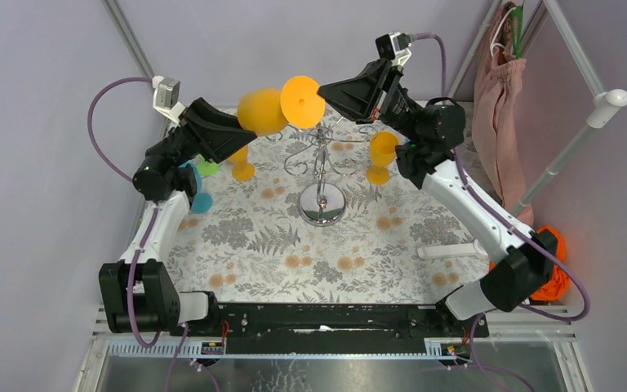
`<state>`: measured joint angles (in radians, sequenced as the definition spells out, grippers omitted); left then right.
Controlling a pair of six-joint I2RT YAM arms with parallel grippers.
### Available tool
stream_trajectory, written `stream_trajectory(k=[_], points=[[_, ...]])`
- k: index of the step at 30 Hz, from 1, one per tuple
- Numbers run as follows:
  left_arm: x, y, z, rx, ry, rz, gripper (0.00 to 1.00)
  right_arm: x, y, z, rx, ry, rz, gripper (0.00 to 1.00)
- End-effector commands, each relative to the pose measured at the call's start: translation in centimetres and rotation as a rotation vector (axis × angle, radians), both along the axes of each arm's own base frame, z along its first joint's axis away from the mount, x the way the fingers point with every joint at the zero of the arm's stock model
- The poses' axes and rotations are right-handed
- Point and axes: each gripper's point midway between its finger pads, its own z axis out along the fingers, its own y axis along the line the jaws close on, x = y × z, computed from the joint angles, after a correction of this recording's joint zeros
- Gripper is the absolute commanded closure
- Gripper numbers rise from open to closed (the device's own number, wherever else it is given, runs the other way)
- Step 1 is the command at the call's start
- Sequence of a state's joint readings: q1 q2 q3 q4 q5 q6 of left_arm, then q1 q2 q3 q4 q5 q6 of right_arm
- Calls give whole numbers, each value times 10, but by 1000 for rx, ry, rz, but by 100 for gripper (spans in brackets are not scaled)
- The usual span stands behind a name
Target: Take the wine glass off the wine glass rack
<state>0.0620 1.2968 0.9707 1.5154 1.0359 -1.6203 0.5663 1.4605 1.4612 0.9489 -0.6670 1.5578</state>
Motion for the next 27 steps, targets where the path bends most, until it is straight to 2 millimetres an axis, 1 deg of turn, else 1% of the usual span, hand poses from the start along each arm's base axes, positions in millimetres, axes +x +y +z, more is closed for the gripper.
stream_trajectory(k=[1,5,8,13,19,21,22,24,27], points=[[-45,0,40,-15,-201,-4,47,-19,-14,6,143,-31,184,100],[-75,-1,57,-23,-272,-9,46,-17,-17,-1,219,-24,273,100],[-85,-2,62,-28,-288,-14,47,-15,-15,-10,238,-7,318,100],[-84,-1,58,-41,-257,-21,47,-14,-2,-21,220,9,364,100],[-77,-1,52,-41,-233,-15,48,-26,7,-23,187,-14,382,100],[-74,-1,52,-43,-225,-15,50,-28,11,-25,168,-15,379,100],[-73,0,52,-45,-222,-16,52,-29,12,-26,163,-12,381,100],[-72,0,52,-45,-218,-13,63,-30,14,-29,157,-7,388,100],[-73,0,53,-44,-214,-8,88,-28,17,-33,148,16,386,100]])
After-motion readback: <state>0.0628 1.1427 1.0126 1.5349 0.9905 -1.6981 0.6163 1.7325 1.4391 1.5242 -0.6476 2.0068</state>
